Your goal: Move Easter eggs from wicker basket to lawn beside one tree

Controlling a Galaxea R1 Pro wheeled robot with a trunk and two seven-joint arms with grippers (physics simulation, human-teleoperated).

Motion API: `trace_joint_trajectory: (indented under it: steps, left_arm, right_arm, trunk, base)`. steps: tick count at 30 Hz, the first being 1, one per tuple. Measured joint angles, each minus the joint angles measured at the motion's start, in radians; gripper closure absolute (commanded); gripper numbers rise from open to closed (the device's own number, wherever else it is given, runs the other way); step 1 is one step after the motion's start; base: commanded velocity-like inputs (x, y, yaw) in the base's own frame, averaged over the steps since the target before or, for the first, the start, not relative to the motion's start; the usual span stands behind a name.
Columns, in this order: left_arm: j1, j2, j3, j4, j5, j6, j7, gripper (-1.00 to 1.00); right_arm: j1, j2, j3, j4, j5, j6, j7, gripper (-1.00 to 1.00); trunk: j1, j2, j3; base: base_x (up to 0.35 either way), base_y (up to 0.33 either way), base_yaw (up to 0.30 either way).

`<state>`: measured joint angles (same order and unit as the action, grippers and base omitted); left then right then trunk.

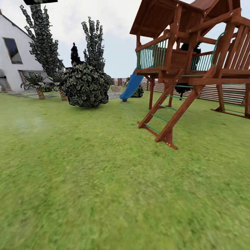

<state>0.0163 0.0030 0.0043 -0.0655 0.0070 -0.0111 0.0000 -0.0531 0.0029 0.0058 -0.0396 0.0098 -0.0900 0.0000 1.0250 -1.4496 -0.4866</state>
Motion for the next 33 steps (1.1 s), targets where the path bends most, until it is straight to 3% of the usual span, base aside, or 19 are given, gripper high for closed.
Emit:
trace_joint_trajectory:
  steps: [33]
  left_arm:
    - [0.0, 0.0, 0.0, 0.0, 0.0, 0.0, 0.0, -1.0]
  right_arm:
    - [0.0, 0.0, 0.0, 0.0, 0.0, 0.0, 0.0, -1.0]
  trunk:
    - [0.0, 0.0, 0.0]
  base:
    - [0.0, 0.0, 0.289]
